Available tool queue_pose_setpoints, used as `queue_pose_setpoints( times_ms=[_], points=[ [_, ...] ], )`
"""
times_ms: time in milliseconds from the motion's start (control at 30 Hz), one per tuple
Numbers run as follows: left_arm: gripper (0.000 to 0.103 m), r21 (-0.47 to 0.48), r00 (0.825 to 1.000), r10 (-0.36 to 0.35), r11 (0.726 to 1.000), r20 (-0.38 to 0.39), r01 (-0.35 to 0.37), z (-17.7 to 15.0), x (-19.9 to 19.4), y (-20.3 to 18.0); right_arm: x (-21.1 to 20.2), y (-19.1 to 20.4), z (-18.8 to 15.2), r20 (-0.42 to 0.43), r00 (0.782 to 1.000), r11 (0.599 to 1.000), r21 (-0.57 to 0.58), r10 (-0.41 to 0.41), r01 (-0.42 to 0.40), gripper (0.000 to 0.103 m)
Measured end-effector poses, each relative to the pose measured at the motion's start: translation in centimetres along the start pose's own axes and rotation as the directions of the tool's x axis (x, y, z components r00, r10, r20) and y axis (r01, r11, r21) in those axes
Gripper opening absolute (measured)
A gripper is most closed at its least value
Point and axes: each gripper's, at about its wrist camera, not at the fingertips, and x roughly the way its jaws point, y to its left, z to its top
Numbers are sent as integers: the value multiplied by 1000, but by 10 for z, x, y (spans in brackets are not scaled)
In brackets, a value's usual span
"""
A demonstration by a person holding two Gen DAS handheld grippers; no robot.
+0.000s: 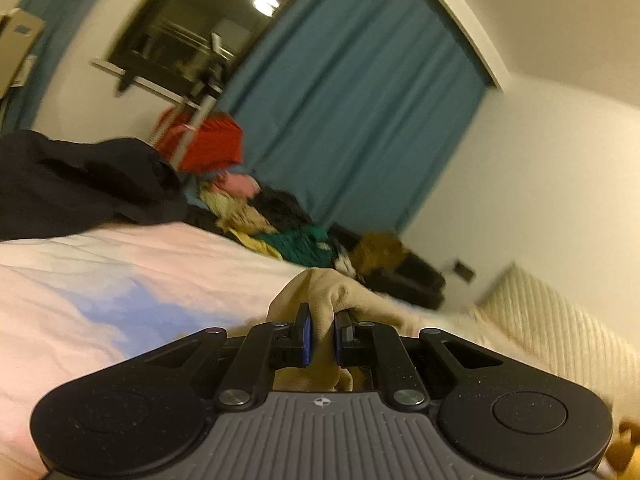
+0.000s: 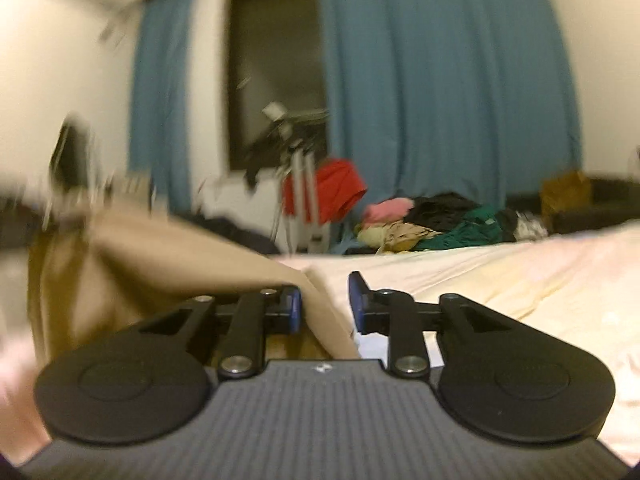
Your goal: Fold clothes
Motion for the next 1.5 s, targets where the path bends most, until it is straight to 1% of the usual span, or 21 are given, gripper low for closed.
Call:
queue_pose_setpoints(
  times_ms=[133, 200, 333, 367, 433, 467, 500, 533, 567, 667, 700, 800, 900, 967, 1000, 1067, 1167, 1200, 1267, 1400, 1500],
  points=[
    [13, 57, 997, 6, 998, -83, -1, -14, 18, -9, 24, -28, 0, -73, 997, 992, 127, -19, 29, 28],
    [14, 75, 992, 25, 997, -120, -16, -21, 29, -10, 38, -38, -10, -145, 989, 980, 194, -21, 49, 29],
    [20, 114, 977, 112, 989, -180, -92, -35, 51, -3, 62, -61, -43, -316, 948, 938, 316, -36, 141, 29],
    [23, 125, 973, 134, 986, -187, -112, -35, 55, -2, 64, -62, -50, -334, 941, 933, 319, -53, 166, 29],
    [26, 149, 967, 173, 978, -188, -146, -34, 60, -1, 58, -62, -54, -336, 939, 931, 313, -76, 187, 29],
    [34, 163, 965, 192, 973, -181, -163, -33, 58, -1, 54, -62, -56, -337, 938, 930, 310, -87, 197, 28],
    [46, 176, 962, 210, 968, -173, -180, -33, 56, 0, 51, -61, -54, -316, 945, 932, 312, -82, 186, 27],
    [51, 189, 960, 229, 962, -165, -197, -32, 55, 0, 47, -60, -52, -293, 953, 934, 314, -76, 171, 22],
    [60, 202, 957, 241, 957, -163, -207, -31, 51, -1, 45, -57, -48, -269, 960, 941, 298, -79, 161, 13],
    [63, 245, 948, 270, 943, -166, -226, -28, 37, -4, 39, -47, -38, -193, 978, 959, 253, -81, 129, 10],
    [67, 259, 945, 280, 938, -167, -232, -28, 32, -6, 38, -45, -35, -166, 983, 962, 248, -74, 114, 9],
    [80, 337, 950, 259, 922, -172, -191, -31, 14, -23, 30, -43, -22, -101, 991, 965, 241, -85, 107, 9],
    [83, 460, 951, 251, 876, -181, -144, -44, 9, -46, 21, -48, -10, -55, 993, 959, 259, -104, 115, 8],
    [83, 545, 943, 267, 830, -202, -118, -59, 16, -60, 15, -52, -4, -29, 991, 954, 271, -127, 130, 8],
    [83, 591, 932, 293, 798, -214, -115, -67, 22, -65, 12, -54, -2, -15, 990, 951, 277, -139, 138, 8],
    [82, 678, 900, 364, 727, -239, -114, -86, 35, -71, 5, -58, 4, 18, 984, 945, 285, -176, 163, 8],
    [81, 774, 844, 465, 625, -266, -100, -114, 55, -72, -6, -66, 14, 66, 969, 931, 302, -237, 207, 8],
    [80, 795, 827, 494, 599, -269, -99, -122, 60, -70, -9, -69, 17, 80, 964, 926, 306, -255, 220, 8],
    [76, 813, 810, 506, 578, -297, -64, -133, 66, -70, -16, -76, 23, 106, 951, 917, 316, -290, 245, 8],
    [76, 854, 818, 487, 520, -306, 9, -152, 70, -79, -24, -79, 32, 146, 938, 914, 312, -316, 259, 8],
    [76, 873, 823, 480, 487, -304, 38, -165, 76, -84, -31, -73, 44, 199, 934, 933, 268, -298, 240, 8]
  ],
)
